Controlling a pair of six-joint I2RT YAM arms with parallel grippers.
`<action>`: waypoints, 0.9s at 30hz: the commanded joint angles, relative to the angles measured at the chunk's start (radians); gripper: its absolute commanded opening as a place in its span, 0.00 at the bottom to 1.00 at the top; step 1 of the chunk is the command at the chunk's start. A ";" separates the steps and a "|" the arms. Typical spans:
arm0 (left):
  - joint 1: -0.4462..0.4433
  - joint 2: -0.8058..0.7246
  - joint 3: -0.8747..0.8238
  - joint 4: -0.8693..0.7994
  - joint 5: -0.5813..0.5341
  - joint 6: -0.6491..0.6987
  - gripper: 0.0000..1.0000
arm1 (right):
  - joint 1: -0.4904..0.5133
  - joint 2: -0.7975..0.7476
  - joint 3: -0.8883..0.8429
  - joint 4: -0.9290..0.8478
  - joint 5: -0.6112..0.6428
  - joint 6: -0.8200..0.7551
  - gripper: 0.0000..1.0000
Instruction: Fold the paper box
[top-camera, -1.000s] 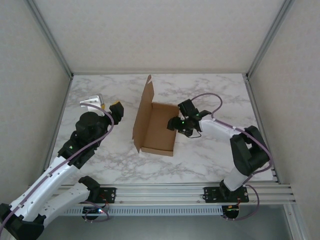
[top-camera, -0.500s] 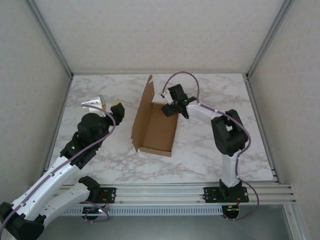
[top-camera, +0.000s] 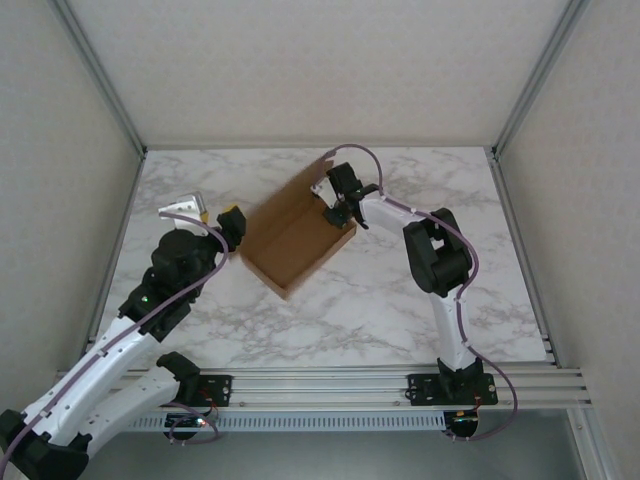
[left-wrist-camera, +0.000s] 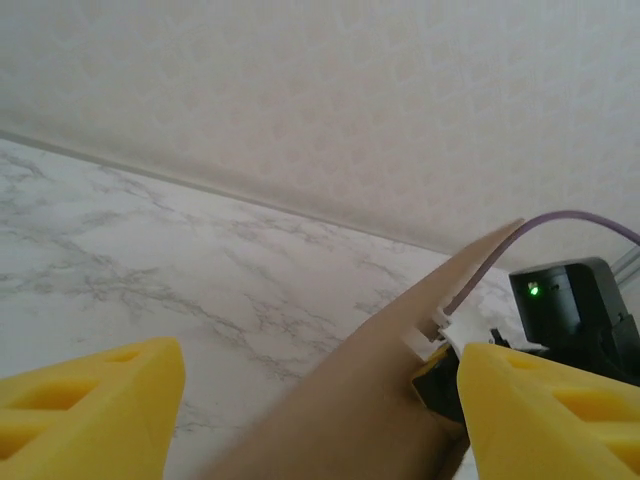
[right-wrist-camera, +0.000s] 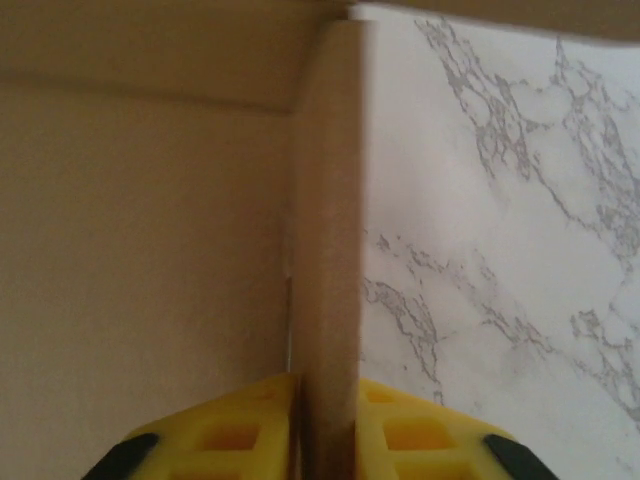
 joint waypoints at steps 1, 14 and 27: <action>0.011 -0.035 -0.006 0.017 -0.030 0.008 0.72 | -0.006 -0.056 -0.077 -0.041 0.037 0.036 0.16; 0.011 -0.057 -0.016 0.023 -0.035 -0.006 0.72 | 0.019 -0.222 -0.352 -0.037 0.329 0.198 0.18; 0.012 -0.063 -0.016 0.019 -0.041 -0.008 0.72 | 0.024 -0.229 -0.355 -0.129 0.226 0.146 0.37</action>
